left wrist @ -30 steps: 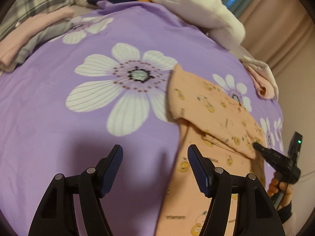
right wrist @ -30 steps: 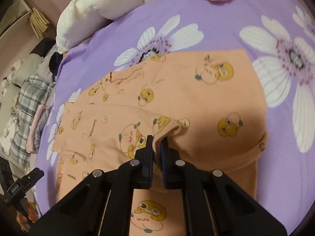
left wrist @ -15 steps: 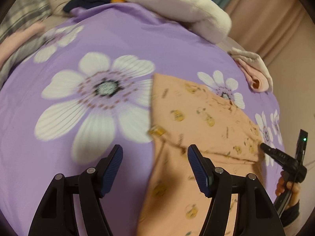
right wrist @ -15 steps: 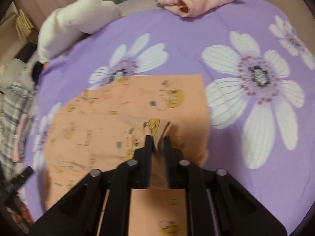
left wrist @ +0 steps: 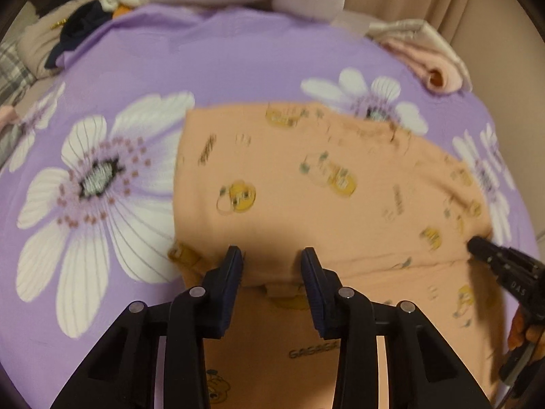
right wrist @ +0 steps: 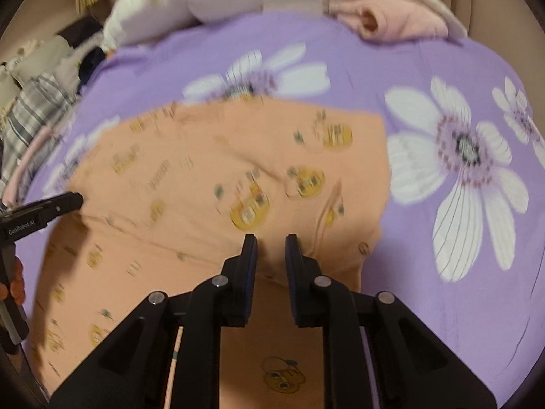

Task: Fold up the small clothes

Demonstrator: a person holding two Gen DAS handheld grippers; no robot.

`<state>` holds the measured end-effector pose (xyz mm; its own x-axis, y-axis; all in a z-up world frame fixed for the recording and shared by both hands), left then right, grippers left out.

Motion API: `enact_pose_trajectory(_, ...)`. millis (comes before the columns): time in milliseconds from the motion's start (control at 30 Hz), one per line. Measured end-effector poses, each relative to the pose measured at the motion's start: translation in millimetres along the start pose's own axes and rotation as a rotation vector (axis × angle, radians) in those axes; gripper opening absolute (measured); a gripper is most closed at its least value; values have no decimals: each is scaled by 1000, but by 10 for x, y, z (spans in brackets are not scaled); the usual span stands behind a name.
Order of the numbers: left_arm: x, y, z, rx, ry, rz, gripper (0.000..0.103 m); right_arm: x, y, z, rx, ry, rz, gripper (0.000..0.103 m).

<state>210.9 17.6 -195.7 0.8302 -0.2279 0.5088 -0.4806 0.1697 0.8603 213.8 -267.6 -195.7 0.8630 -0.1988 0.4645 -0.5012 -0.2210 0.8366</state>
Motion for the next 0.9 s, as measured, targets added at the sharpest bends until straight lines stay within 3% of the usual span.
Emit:
enact_pose_trajectory(133,-33,77,-16,-17,11,6,38,-14,32,20,17,-15,7,16)
enact_pose_trajectory(233,-113,257,-41,-89,74,9,39,-26,154,10,44,-47,-1,21)
enact_pose_trajectory(267,-171,351,-64,-104,91,16,43,-37,245,23,72,-72,-1,23)
enact_pose_trajectory(333,-291,497,-93,-121,112,31,55,-116,369,23,115,-108,-1,39)
enact_pose_trajectory(400,-426,635,-148,-143,145,43,62,-206,531,78,155,-139,1,44)
enact_pose_trajectory(533,-784,858,-326,-221,257,48,63,-418,775,280,186,-207,-5,47)
enact_pose_trajectory(700,-1088,903,-295,-341,324,29,63,-733,936,619,205,-311,-34,49)
enact_pose_trajectory(900,-1039,827,-90,-494,361,40,63,-1029,814,629,334,-391,-161,49)
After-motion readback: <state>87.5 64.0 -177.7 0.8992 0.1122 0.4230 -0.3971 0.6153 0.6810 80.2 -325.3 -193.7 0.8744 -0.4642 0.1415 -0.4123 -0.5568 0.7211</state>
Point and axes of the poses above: each gripper's, at about its wrist camera, not at the fingertips, and y roughly against the way its jaws point, z to its right, x to its top, the point moved 10 cm from there along -y, roughly the way its jaws point, and after that the axes turned 15 degrees about -y, right-handed, at the moved point
